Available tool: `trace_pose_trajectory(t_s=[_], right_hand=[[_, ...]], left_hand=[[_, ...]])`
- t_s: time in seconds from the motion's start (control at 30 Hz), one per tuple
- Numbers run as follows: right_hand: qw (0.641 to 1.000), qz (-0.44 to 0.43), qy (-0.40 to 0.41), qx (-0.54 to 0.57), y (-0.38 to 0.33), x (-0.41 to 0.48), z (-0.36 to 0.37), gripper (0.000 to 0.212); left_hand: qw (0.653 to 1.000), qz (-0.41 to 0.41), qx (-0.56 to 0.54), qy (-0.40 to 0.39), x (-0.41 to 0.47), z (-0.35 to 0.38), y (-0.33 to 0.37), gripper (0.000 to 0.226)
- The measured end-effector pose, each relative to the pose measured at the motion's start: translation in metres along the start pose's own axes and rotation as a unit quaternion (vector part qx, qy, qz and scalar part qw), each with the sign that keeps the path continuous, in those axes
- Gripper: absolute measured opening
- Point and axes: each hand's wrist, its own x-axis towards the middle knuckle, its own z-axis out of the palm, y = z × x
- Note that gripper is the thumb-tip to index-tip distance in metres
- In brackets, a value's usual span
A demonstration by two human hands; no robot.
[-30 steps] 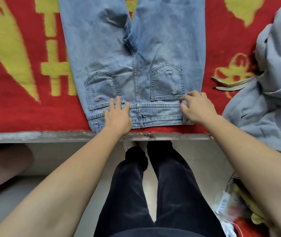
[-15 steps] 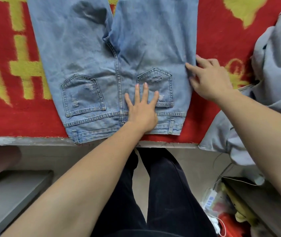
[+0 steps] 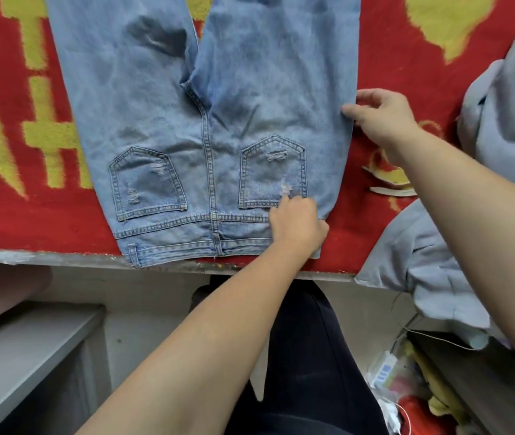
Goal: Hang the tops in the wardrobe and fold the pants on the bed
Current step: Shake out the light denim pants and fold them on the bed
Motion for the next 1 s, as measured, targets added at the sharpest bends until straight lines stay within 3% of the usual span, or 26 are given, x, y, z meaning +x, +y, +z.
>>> trace_pose_trajectory(t_s=[0.1, 0.17, 0.37, 0.53, 0.63, 0.73, 0.83, 0.9, 0.97, 1.0], right_hand=[[0.998, -0.006, -0.054, 0.032, -0.017, -0.009, 0.002, 0.017], [0.996, -0.003, -0.072, 0.054, -0.033, -0.015, 0.009, 0.017], [0.992, -0.078, -0.061, 0.084, -0.09, -0.039, 0.069, 0.031], [0.988, -0.147, -0.047, 0.025, -0.127, -0.064, 0.137, 0.032], [0.981, -0.184, -0.058, 0.0, -0.148, -0.076, 0.19, 0.03], [0.97, -0.222, -0.083, -0.046, -0.163, -0.084, 0.252, 0.013], [0.958, -0.252, -0.109, -0.083, -0.173, -0.088, 0.311, 0.017], [0.954, -0.254, -0.116, -0.107, -0.175, -0.085, 0.343, 0.014], [0.946, -0.235, -0.137, -0.177, -0.167, -0.078, 0.365, 0.01], [0.936, -0.221, -0.158, -0.225, -0.162, -0.074, 0.372, 0.028]], left_hand=[[0.99, -0.015, -0.123, -0.06, -0.005, -0.016, -0.007, 0.013], [0.973, -0.018, -0.204, -0.104, -0.012, -0.035, -0.023, 0.018], [0.887, -0.062, -0.413, -0.196, -0.029, -0.087, -0.103, 0.024], [0.86, -0.066, -0.45, -0.233, -0.042, -0.107, -0.185, 0.031], [0.86, -0.073, -0.447, -0.238, -0.043, -0.121, -0.238, 0.032], [0.875, -0.092, -0.429, -0.205, -0.045, -0.13, -0.289, 0.029], [0.88, -0.125, -0.432, -0.153, -0.052, -0.131, -0.328, 0.005], [0.882, -0.152, -0.429, -0.123, -0.052, -0.124, -0.351, 0.031], [0.882, -0.178, -0.423, -0.104, -0.049, -0.114, -0.37, 0.024], [0.881, -0.186, -0.422, -0.104, -0.047, -0.107, -0.376, 0.017]])
